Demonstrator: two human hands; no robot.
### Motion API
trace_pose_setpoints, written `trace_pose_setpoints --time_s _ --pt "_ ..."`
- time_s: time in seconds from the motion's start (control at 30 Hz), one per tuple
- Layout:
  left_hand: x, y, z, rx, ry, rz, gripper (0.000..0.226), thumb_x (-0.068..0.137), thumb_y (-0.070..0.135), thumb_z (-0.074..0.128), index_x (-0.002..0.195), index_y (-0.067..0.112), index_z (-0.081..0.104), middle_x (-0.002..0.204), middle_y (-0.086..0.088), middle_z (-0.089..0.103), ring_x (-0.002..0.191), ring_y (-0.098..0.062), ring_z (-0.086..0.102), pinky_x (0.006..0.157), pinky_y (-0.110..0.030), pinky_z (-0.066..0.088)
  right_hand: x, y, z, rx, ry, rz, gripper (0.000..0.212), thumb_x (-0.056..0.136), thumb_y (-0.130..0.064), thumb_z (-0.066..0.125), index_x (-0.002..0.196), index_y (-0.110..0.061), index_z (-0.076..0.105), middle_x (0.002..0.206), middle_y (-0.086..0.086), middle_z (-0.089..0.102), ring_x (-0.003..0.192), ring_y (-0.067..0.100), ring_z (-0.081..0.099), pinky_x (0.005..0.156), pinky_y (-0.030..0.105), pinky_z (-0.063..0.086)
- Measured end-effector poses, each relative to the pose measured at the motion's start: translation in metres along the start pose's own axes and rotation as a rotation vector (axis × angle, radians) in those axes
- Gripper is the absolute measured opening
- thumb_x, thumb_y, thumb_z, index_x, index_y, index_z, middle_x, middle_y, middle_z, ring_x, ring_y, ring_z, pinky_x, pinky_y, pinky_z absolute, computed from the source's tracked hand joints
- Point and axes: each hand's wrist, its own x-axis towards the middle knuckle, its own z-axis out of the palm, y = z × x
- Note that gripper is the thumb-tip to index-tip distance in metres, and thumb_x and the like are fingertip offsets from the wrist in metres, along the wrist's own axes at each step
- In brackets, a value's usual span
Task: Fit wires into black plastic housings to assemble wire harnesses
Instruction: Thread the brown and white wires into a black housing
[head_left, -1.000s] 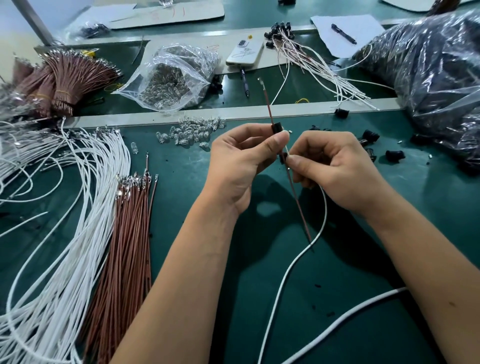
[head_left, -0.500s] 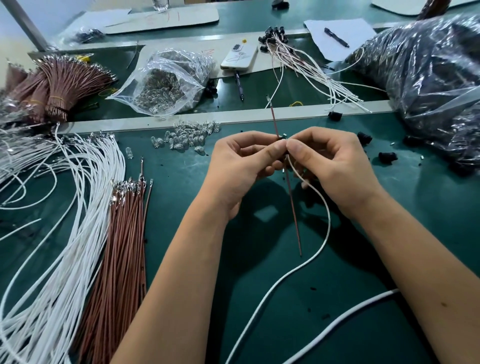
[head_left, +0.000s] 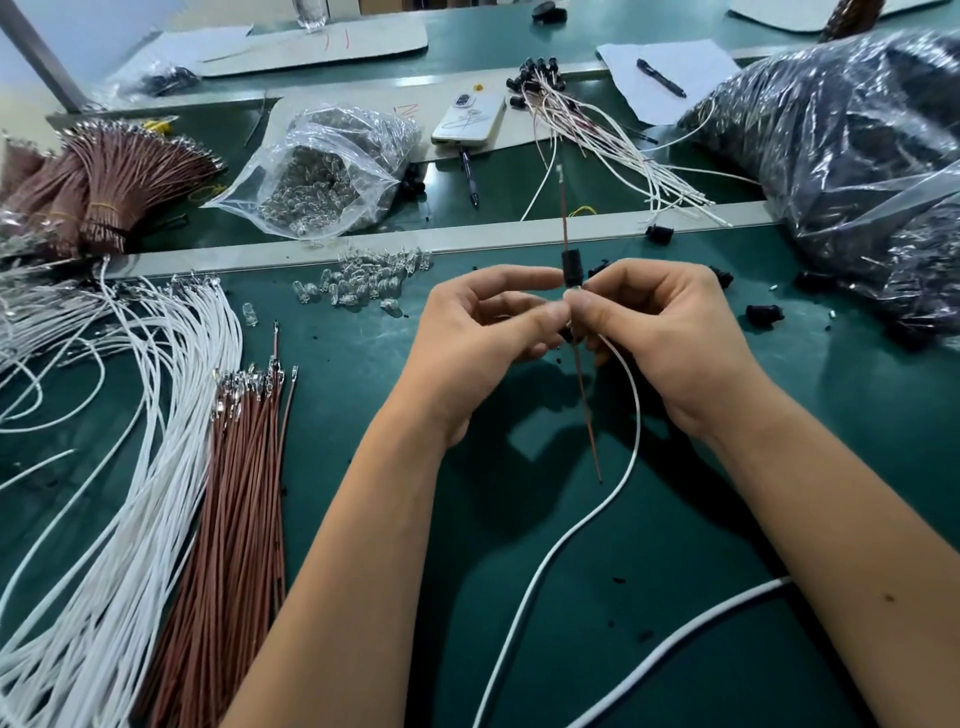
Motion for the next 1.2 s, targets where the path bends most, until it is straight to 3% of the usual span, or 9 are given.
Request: trace_pose_setpoints --time_s 0.1,0.2,0.4,0.57,0.8,1.2 --pt "-0.002 -0.004 0.005 0.058 -0.037 0.024 0.031 0.079 0.000 0.082 0.108 0.008 0.073 0.083 -0.015 0.075 0.072 -0.019 0.069 0.073 -0.028 0.056 0.001 -0.002 0.001 0.114 0.041 0.027 0.010 0.083 -0.017 0.082 0.076 -0.013 0.075 0.069 0.007 0.073 0.059 0.015 0.064 0.062 0.026 0.055" --pt "-0.001 -0.005 0.012 0.056 0.013 0.040 0.024 0.078 -0.003 0.082 0.099 0.004 0.072 0.080 -0.019 0.075 0.064 -0.020 0.069 0.063 -0.024 0.054 0.000 -0.002 0.002 0.143 0.023 0.027 0.010 0.082 -0.016 0.083 0.074 -0.016 0.077 0.068 0.009 0.072 0.059 0.018 0.066 0.062 0.027 0.057" --pt "0.000 -0.006 0.009 0.102 0.009 0.050 0.019 0.075 -0.006 0.083 0.088 0.000 0.070 0.075 -0.016 0.074 0.062 -0.021 0.069 0.062 -0.026 0.055 0.001 0.000 0.000 0.039 0.053 0.063 0.012 0.084 -0.034 0.079 0.077 -0.025 0.079 0.070 -0.004 0.072 0.059 0.008 0.060 0.052 0.022 0.049" --pt "0.000 -0.005 0.006 0.137 -0.008 0.057 0.017 0.075 -0.008 0.082 0.081 0.005 0.072 0.076 -0.021 0.072 0.063 -0.023 0.067 0.068 -0.031 0.057 0.001 0.001 0.000 0.070 0.054 0.044 0.003 0.087 -0.026 0.081 0.087 -0.024 0.080 0.075 -0.004 0.074 0.061 0.007 0.061 0.054 0.022 0.049" --pt "-0.001 -0.003 0.004 0.170 -0.042 0.029 0.014 0.075 -0.008 0.081 0.083 -0.001 0.072 0.072 -0.018 0.071 0.062 -0.021 0.066 0.066 -0.026 0.055 0.001 -0.001 -0.001 0.125 0.046 0.038 0.017 0.079 -0.031 0.085 0.089 -0.020 0.079 0.075 -0.004 0.073 0.062 0.008 0.060 0.057 0.022 0.048" --pt "-0.003 0.003 0.000 0.197 -0.123 -0.028 0.020 0.077 -0.004 0.082 0.077 0.010 0.067 0.070 -0.015 0.067 0.063 -0.021 0.059 0.062 -0.025 0.049 0.000 -0.002 0.002 0.222 0.020 0.009 0.023 0.075 -0.025 0.081 0.093 -0.011 0.076 0.080 0.003 0.073 0.072 0.017 0.064 0.074 0.027 0.055"
